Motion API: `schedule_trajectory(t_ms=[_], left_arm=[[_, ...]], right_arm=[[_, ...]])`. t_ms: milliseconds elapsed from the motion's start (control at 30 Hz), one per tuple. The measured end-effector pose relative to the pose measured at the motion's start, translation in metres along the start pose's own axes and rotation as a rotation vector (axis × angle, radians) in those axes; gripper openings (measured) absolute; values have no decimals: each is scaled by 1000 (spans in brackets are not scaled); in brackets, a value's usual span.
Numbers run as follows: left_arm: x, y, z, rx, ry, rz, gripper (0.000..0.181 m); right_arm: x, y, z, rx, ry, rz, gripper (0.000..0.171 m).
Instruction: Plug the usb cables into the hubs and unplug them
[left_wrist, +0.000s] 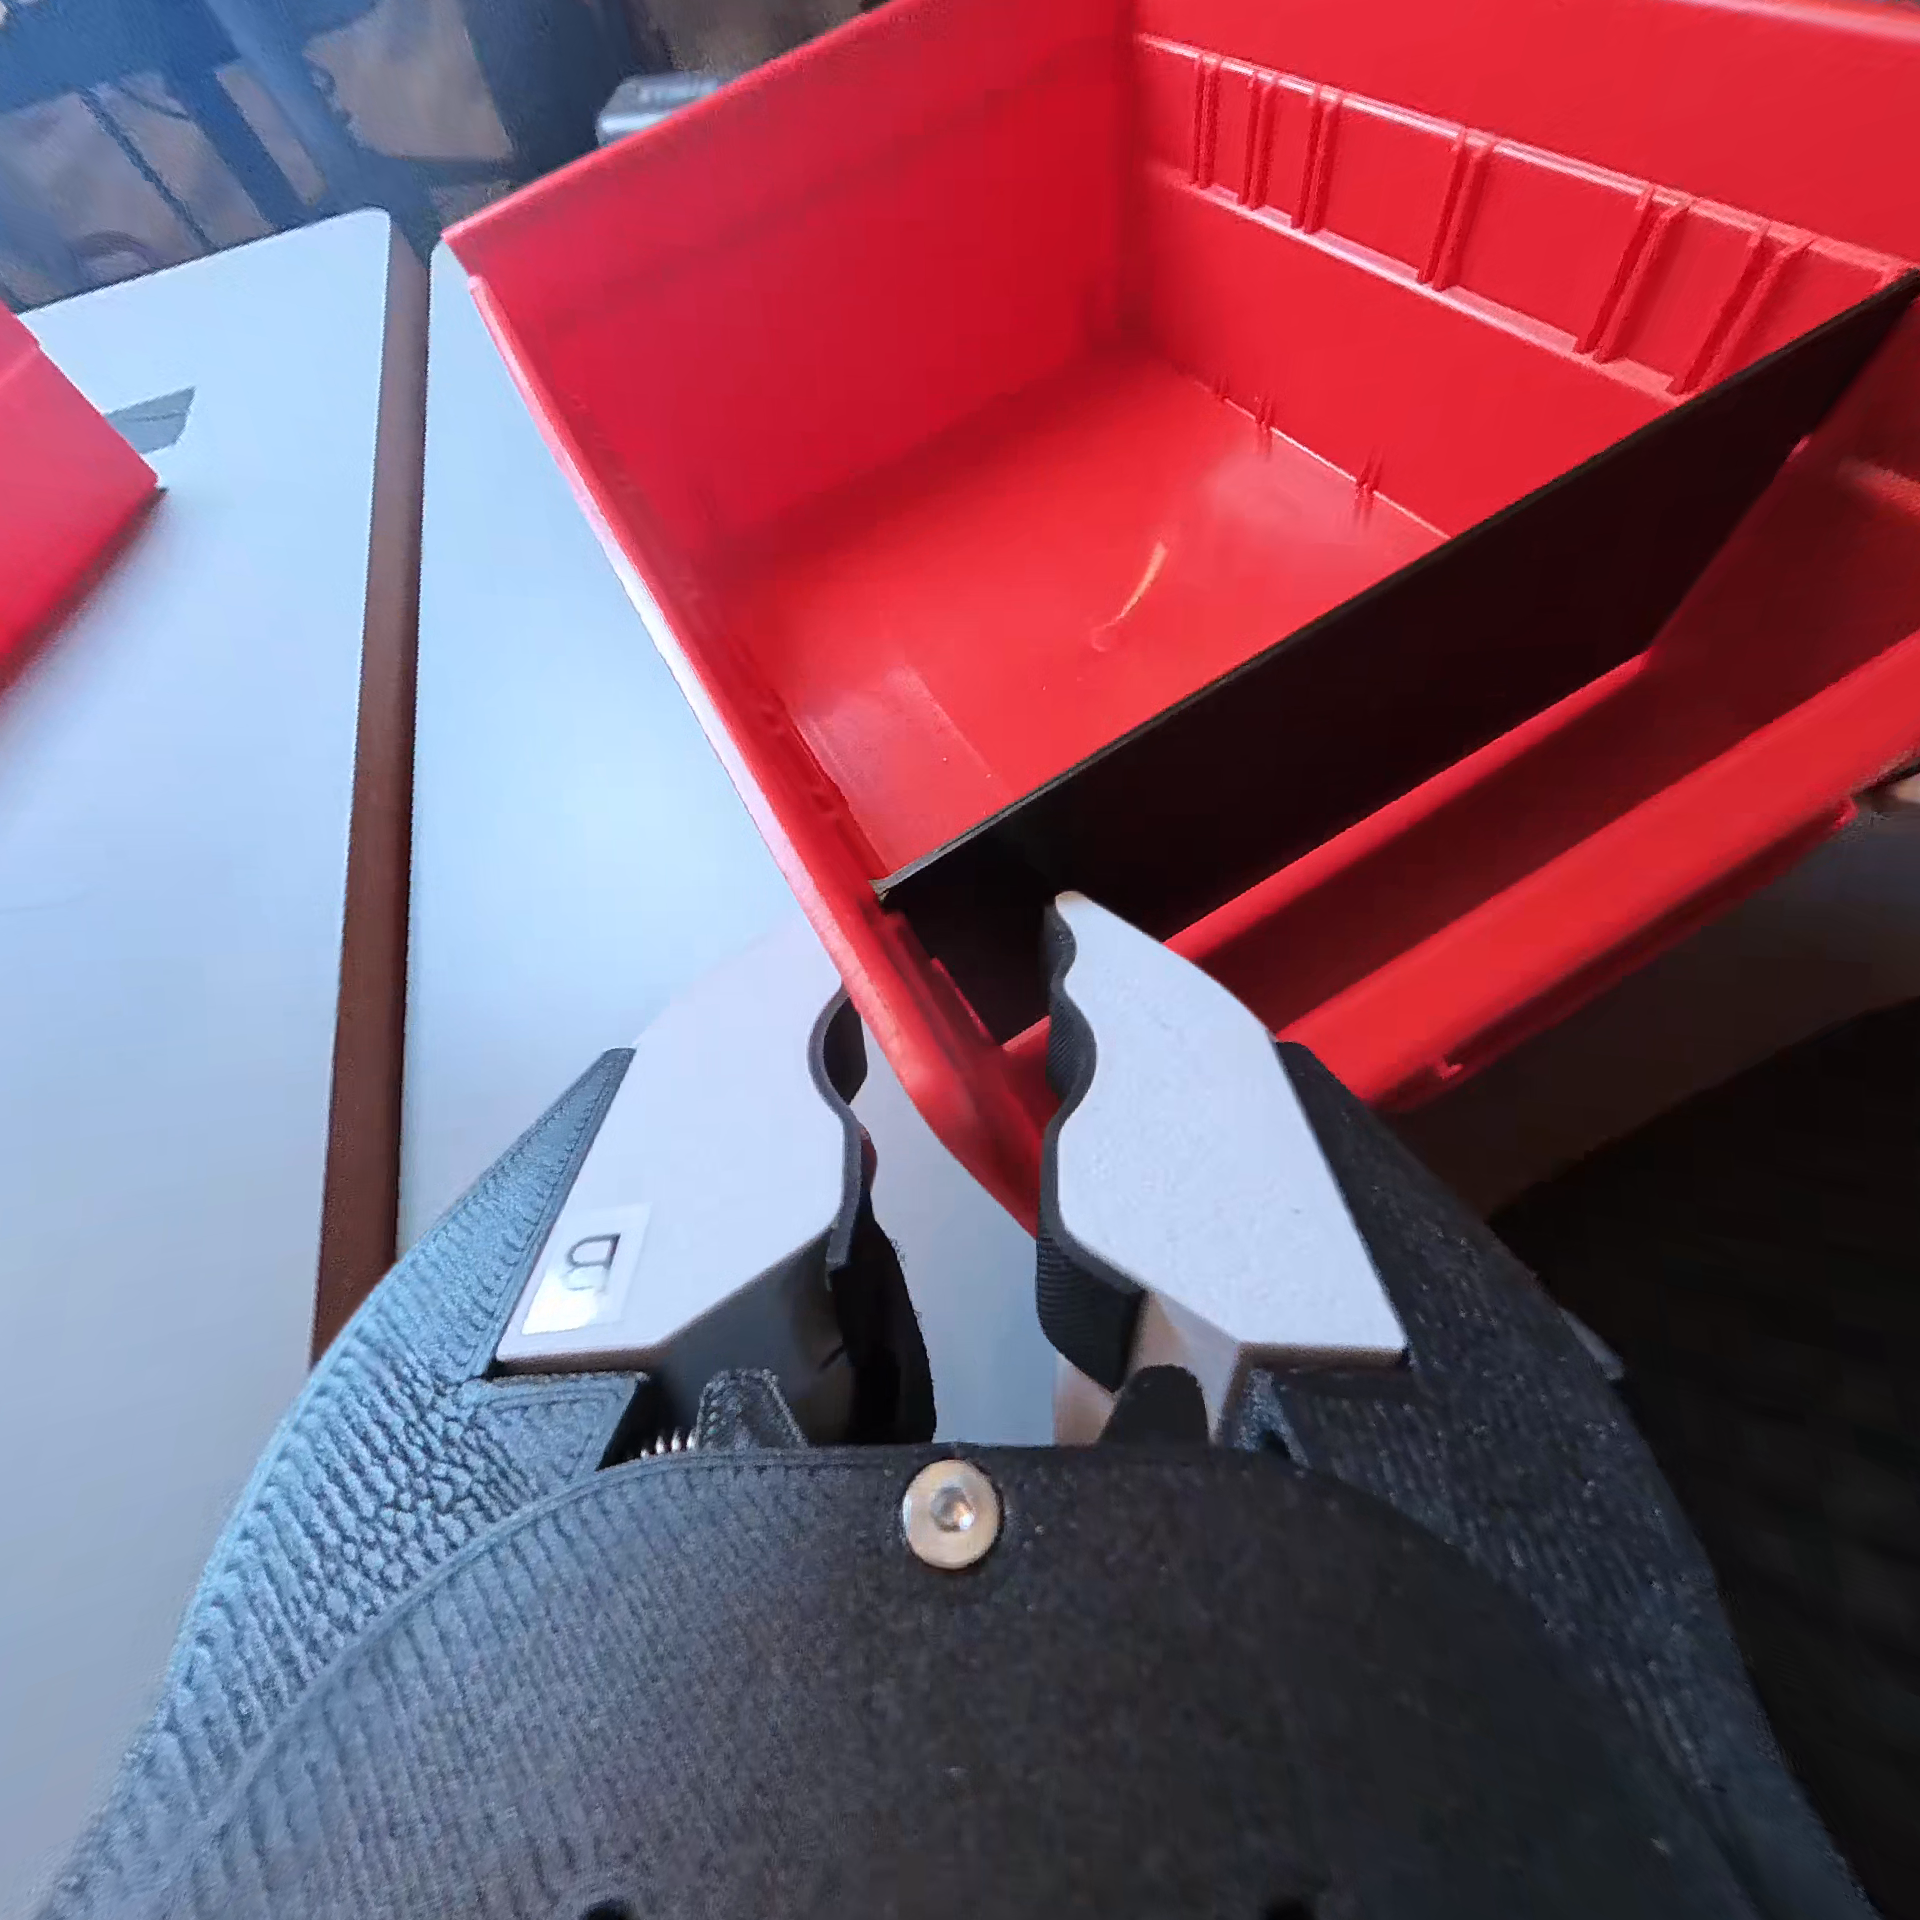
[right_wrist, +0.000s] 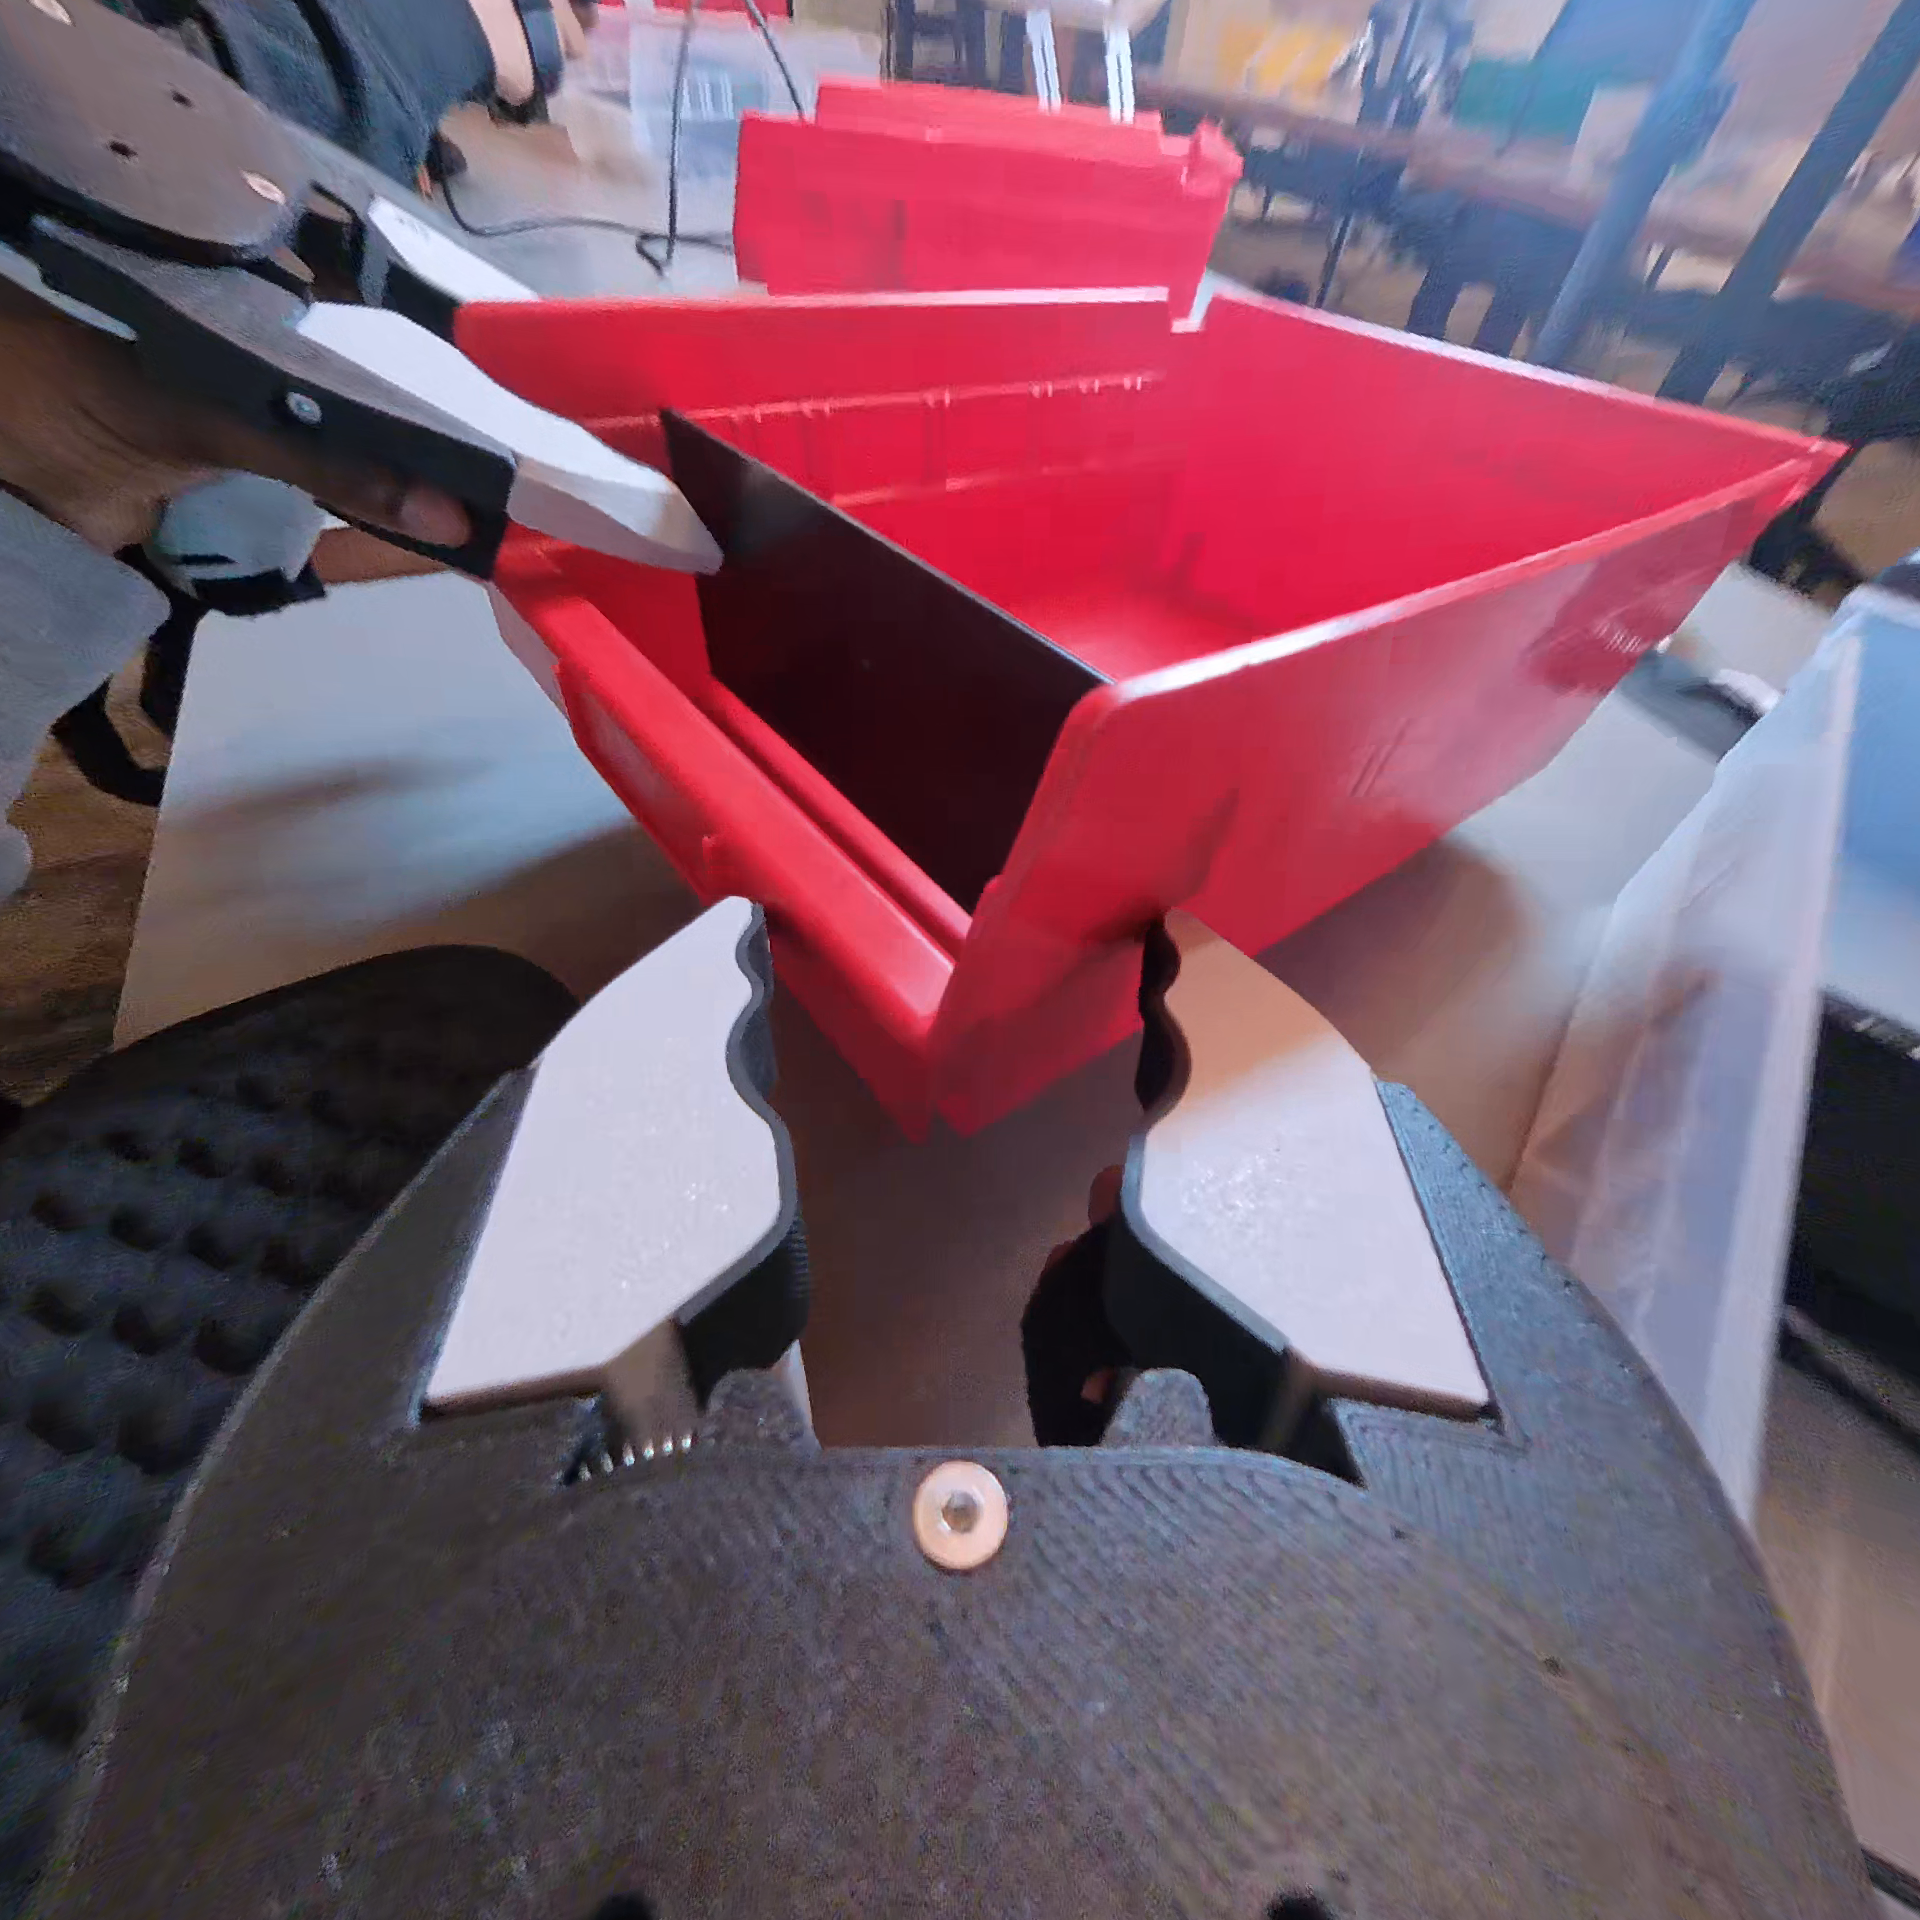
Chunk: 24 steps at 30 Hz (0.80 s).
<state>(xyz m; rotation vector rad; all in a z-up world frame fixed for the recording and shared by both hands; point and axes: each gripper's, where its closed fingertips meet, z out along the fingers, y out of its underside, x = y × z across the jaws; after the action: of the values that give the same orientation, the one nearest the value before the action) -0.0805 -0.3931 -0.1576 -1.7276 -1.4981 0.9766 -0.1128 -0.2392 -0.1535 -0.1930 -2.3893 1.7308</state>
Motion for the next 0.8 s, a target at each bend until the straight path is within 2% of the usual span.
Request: schedule_trajectory(t_ms=[167,433,533,633,800], left_arm=[[3,-35,-10,174,-46,45,30],[32,-124,-60,440,-197,122,27],[60,-154,-66,543,-214,146,27],[98,-185,-70,665,-162,144,25],[180,-225,-63,802,-75,184,22]], right_arm=[[10,-25,-15,91,85,-134,68],[36,-85,-71,218,181,-271,64],[53,-98,-104,215,234,-322,64],[70,-100,-147,229,305,-355,64],[100,-77,-223,251,446,-333,64]])
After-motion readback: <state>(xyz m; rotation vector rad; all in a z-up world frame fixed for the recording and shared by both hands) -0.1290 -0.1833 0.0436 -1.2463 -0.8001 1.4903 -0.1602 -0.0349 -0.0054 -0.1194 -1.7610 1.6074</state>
